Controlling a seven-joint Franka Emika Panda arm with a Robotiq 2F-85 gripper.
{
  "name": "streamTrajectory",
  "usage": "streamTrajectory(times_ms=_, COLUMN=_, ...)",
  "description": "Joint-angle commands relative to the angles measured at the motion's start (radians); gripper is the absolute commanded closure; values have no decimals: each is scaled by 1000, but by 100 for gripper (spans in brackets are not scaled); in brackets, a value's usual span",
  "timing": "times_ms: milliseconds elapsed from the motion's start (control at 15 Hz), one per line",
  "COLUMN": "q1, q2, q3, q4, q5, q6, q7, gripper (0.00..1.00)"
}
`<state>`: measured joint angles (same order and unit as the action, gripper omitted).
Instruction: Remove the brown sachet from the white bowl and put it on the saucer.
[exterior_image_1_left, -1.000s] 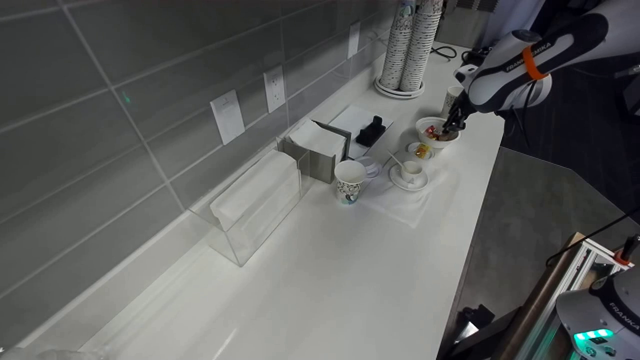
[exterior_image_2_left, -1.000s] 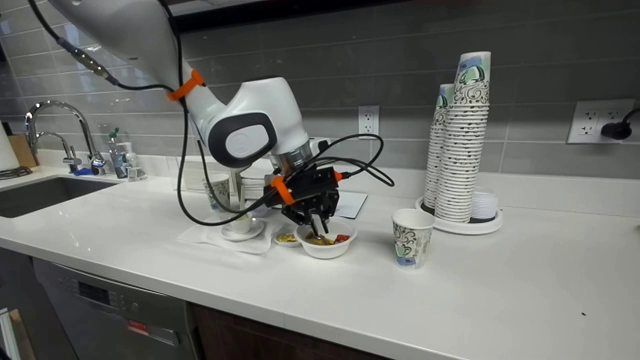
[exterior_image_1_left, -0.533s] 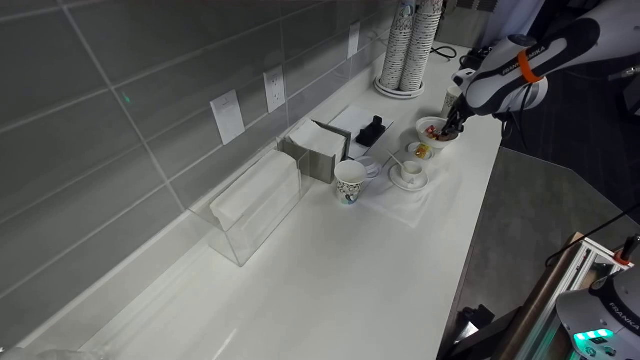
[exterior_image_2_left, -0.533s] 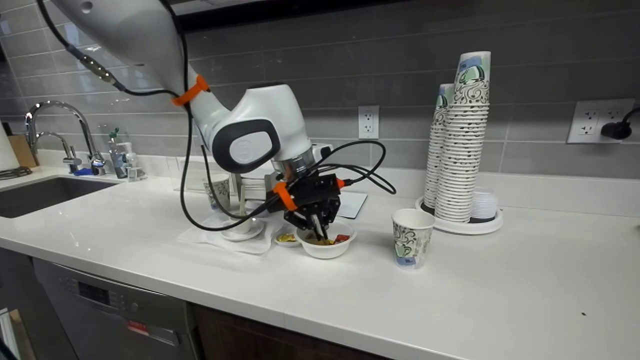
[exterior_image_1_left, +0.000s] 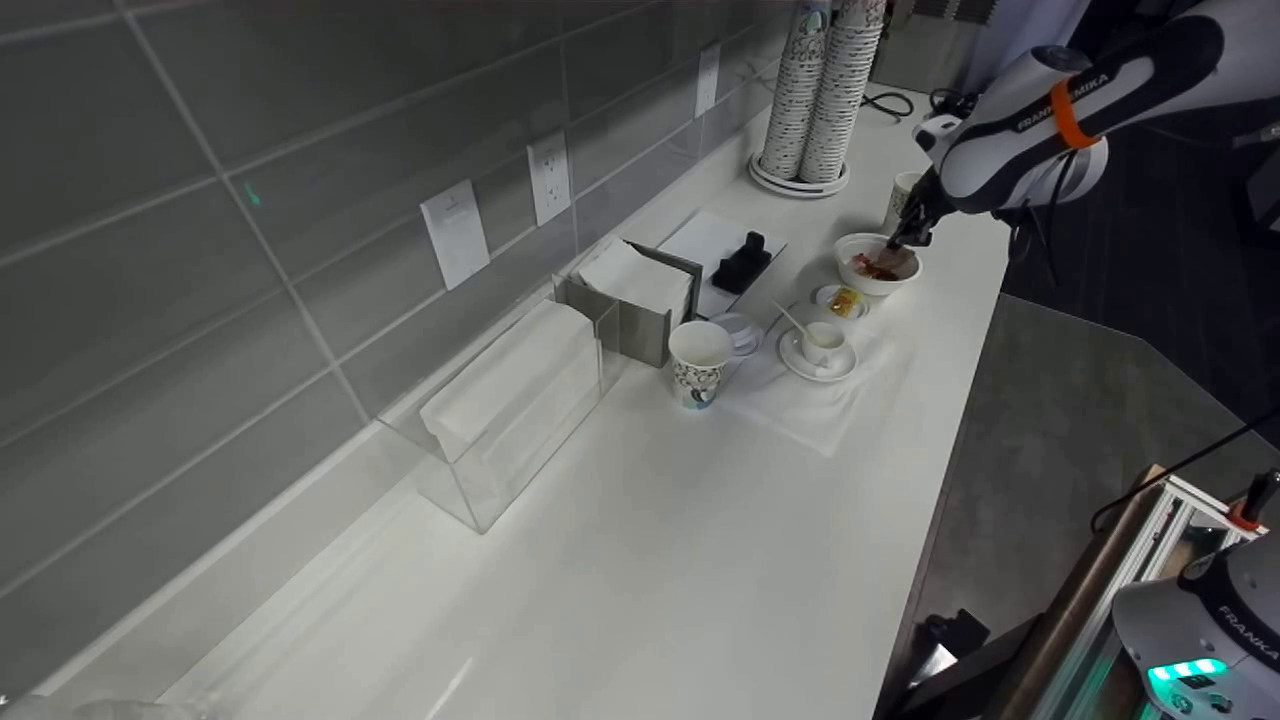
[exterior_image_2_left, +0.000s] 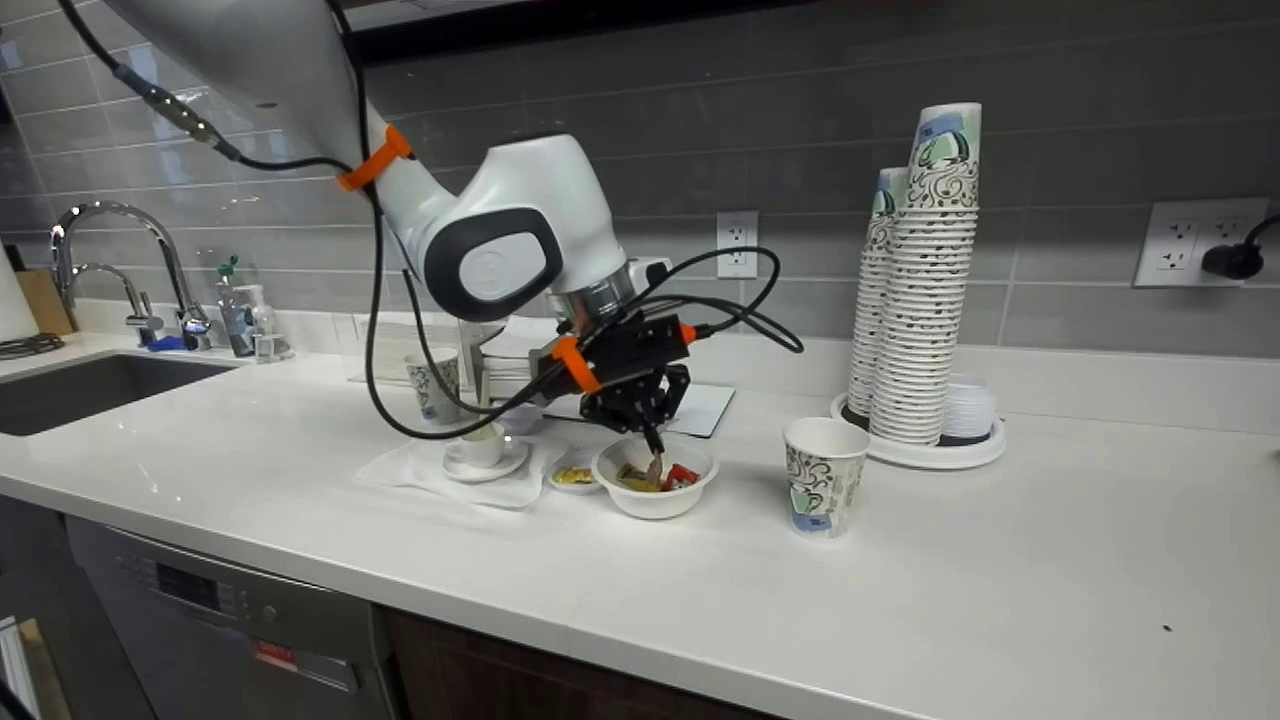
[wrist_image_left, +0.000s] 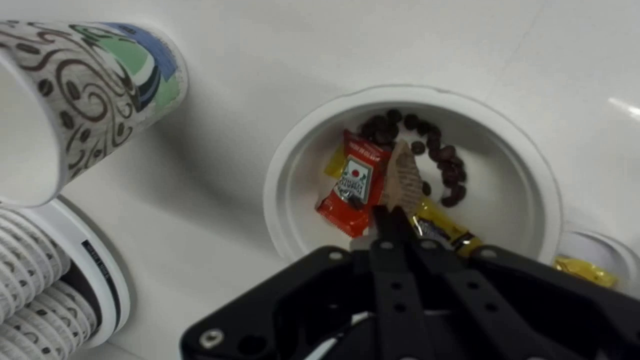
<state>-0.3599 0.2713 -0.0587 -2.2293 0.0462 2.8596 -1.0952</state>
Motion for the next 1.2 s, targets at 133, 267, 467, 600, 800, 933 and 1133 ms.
streamTrajectory(times_ms=133, q1=43, q2=-131, q3=-15, q4=-47, q5=-13, q6=-8, q7=60, gripper=100)
streamTrajectory(times_ms=267, q1=8, q2=-150, q3=50, q4=-45, q5=100, q6=-47, q7=-24, gripper=100)
streamTrajectory(times_ms=467, q1=38, q2=-148, q3=15, q4=-35, q5=120, q6=-63, q7=32, gripper=100)
streamTrajectory(times_ms=600, q1=-24, q2=-152, q3=102, q4=-5, q5=311, q6=-203, q7=-96, gripper=100)
streamTrajectory(times_ms=800, q1=60, q2=-116, q3=-35, q4=-33, q5=116, q6=-40, q7=83, gripper=100)
streamTrajectory(times_ms=933, q1=66, q2=-107, q3=-46, q4=-25, q5=137, q6=-52, q7=85, gripper=100)
streamTrajectory(times_ms=1133, q1=52, q2=-142, q3=-24, q4=-18, q5=245, q6=-164, q7=23, gripper=100)
